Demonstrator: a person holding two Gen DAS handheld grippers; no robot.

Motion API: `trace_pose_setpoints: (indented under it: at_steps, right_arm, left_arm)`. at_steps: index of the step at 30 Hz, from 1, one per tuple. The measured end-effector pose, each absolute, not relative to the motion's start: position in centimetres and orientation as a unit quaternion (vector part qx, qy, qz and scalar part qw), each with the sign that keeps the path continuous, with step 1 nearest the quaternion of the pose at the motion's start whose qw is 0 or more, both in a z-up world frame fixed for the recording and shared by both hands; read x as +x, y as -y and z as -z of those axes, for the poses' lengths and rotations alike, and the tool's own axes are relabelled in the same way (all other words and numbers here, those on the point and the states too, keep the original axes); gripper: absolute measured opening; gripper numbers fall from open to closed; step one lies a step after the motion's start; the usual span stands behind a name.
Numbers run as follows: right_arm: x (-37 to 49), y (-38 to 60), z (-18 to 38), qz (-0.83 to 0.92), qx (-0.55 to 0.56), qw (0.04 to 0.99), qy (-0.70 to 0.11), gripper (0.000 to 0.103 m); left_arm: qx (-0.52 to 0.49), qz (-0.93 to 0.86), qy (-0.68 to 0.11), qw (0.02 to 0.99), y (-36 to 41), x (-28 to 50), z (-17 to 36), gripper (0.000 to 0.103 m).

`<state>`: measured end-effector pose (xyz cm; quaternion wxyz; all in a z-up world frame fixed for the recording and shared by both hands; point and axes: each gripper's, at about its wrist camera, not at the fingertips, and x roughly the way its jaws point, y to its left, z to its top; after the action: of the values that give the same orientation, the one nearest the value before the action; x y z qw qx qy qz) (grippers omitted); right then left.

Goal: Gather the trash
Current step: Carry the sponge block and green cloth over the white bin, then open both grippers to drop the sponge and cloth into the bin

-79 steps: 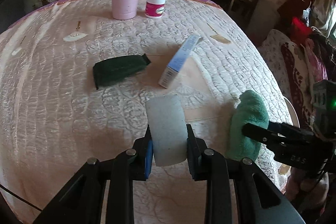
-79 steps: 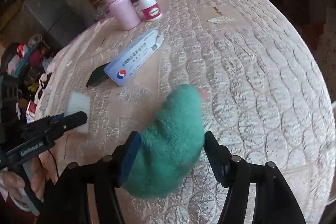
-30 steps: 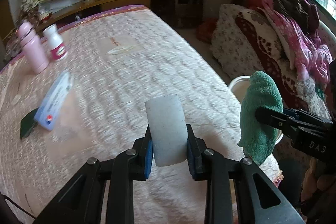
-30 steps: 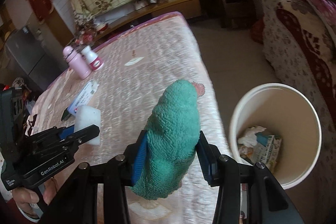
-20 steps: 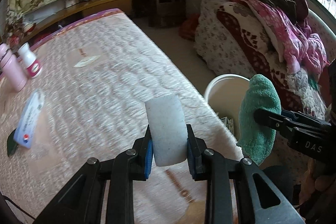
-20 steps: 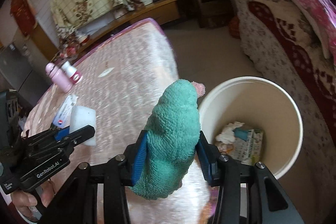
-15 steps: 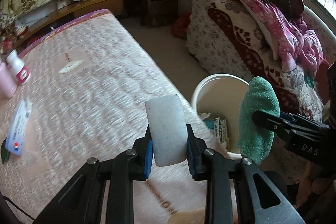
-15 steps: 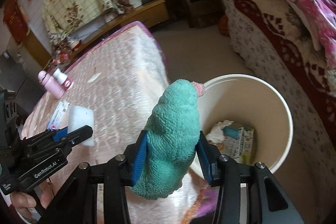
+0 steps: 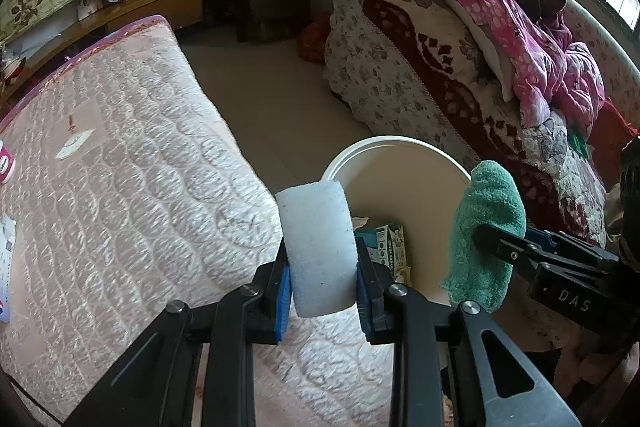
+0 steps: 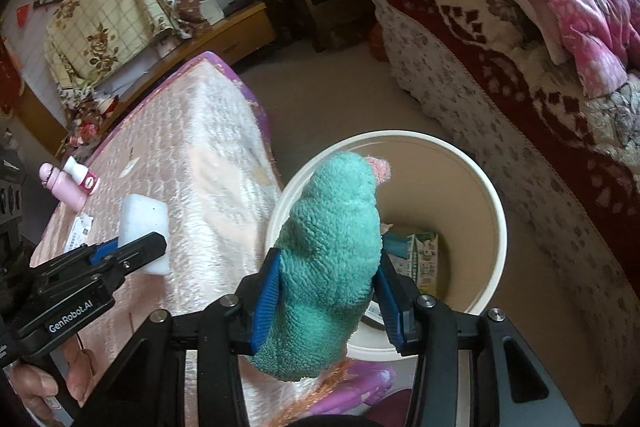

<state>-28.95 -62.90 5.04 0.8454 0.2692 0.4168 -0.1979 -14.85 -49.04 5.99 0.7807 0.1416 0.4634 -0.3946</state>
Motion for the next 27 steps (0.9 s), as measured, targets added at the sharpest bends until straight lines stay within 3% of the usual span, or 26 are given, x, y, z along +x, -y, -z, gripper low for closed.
trace_pose_setpoints:
  at_steps: [17, 19, 23, 27]
  right_arm:
    - [-28.5, 64.9, -3.1, 0.219, 0.274, 0.834, -0.426, 0.050]
    - [-28.4, 65.0, -3.0, 0.226, 0.272, 0.832, -0.428, 0.051]
    - [-28.7, 65.5, -2.9, 0.245, 0.271, 0.827, -0.428, 0.068]
    - [-29.1, 65.7, -2.6, 0.247, 0.279, 0.824, -0.427, 0.070]
  left_arm:
    - [0.122, 0.442, -0.484, 0.745, 52.0, -14.8, -4.1, 0.031]
    - [0.118, 0.448, -0.486, 0.741, 52.2, -14.8, -3.8, 0.035]
    - [0.117, 0.449, -0.487, 0.740, 52.2, -14.8, -3.5, 0.055]
    - [0.116, 0.447, -0.486, 0.742, 51.3, -14.7, -3.5, 0.057]
